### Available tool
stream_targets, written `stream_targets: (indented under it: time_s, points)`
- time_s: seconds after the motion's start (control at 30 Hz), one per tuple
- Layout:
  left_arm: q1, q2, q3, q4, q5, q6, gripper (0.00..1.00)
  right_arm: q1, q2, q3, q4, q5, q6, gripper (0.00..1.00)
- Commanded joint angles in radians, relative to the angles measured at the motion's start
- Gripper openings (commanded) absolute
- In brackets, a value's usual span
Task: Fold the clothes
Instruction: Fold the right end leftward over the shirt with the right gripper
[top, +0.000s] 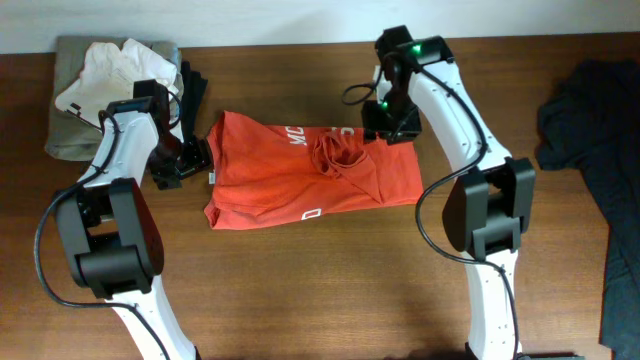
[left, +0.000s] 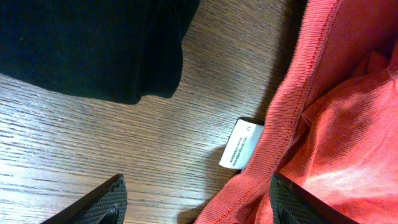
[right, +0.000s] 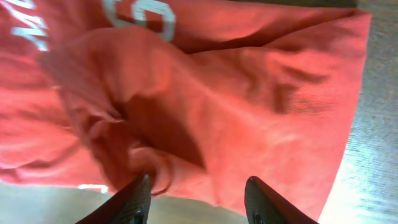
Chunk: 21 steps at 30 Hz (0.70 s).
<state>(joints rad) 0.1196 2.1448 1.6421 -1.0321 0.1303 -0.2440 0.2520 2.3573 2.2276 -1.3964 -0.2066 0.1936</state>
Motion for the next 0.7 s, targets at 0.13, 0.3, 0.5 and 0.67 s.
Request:
stream_targets:
  time_s: [0.13, 0.3, 0.5, 0.67]
  points:
    - [0.0, -0.035, 0.018, -0.001, 0.004, 0.003, 0.73, 0.024, -0.025, -0.23, 0.168, -0.08, -0.036, 0.36]
    - [0.0, -0.035, 0.018, -0.001, 0.004, 0.002, 0.73, 0.041, -0.026, -0.247, 0.171, -0.15, -0.037, 0.24]
    - [0.0, -0.035, 0.018, -0.002, 0.004, 0.003, 0.74, 0.063, -0.026, -0.248, 0.126, -0.212, -0.048, 0.19]
    - [0.0, -0.035, 0.018, -0.005, 0.005, 0.003, 0.77, 0.122, -0.026, -0.248, 0.112, -0.209, -0.047, 0.18]
